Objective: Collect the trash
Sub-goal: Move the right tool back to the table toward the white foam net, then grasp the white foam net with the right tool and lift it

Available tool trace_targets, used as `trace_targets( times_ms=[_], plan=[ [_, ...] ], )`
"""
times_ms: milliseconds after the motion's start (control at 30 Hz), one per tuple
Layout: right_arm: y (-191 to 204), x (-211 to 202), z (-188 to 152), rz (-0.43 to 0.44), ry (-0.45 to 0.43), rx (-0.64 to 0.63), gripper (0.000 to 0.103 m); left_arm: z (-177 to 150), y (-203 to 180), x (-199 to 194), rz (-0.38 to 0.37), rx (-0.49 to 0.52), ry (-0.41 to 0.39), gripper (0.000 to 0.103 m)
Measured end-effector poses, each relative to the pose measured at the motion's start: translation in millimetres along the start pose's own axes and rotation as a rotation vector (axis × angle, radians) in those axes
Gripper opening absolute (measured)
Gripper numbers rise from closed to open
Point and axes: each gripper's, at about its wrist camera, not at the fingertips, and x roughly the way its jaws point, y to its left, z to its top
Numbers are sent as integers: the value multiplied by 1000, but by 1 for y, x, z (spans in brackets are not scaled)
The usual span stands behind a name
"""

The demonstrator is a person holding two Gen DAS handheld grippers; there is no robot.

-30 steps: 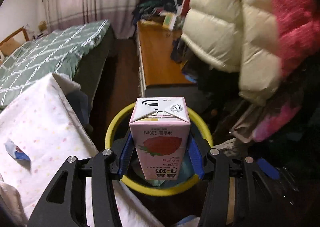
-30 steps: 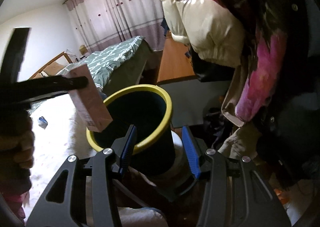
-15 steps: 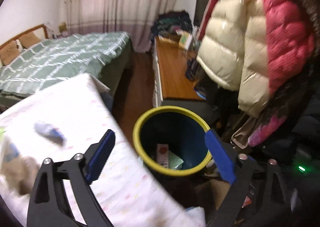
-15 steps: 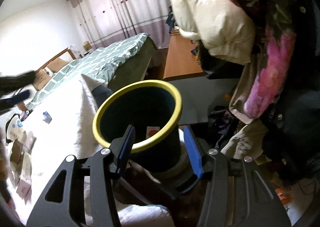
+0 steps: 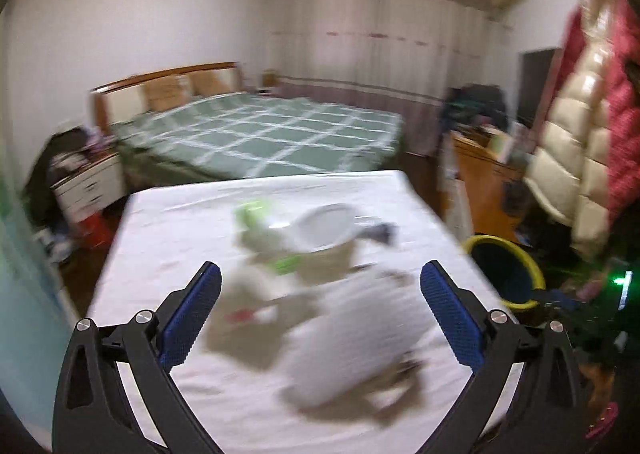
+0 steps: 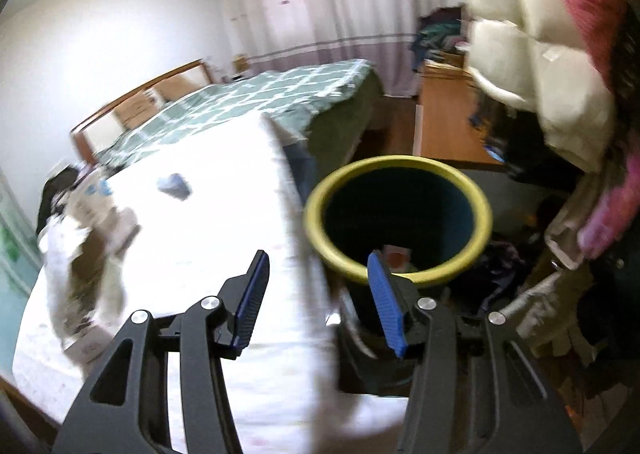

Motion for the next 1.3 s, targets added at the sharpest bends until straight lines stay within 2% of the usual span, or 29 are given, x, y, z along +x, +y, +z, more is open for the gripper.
trace_targets(
  times_ms=[100, 267, 333, 533, 800, 933, 1000, 1067, 1167, 1300],
  plan=[
    [38, -2, 1, 65, 0, -57, 49, -12, 37, -12, 87, -37, -6, 98],
    [97, -9, -2, 234, 13, -118, 49, -27, 76, -23, 119, -96, -13, 98],
    [123, -7, -5, 283, 33, -151, 49, -32, 83, -25, 119, -104, -16, 98],
    [172, 0, -21, 345, 77, -198, 49, -36, 79, -20, 119, -83, -11, 98],
    [190, 21, -26, 368, 142, -165, 49, -43, 85, -15, 121, -92, -7, 98],
    [191, 35, -26, 440, 211, -115, 49, -46, 86, -15, 116, -92, -4, 98],
    [193, 35, -28, 455, 216, -110, 38, -47, 86, -17, 114, -89, -3, 98],
    [197, 32, -29, 464, 210, -122, 21, -48, 86, -17, 111, -86, -3, 98],
    [200, 19, -30, 490, 182, -133, 13, -48, 86, -16, 108, -85, -5, 98],
    [205, -7, -26, 516, 126, -175, 12, -48, 86, -18, 113, -87, -12, 98]
  ],
)
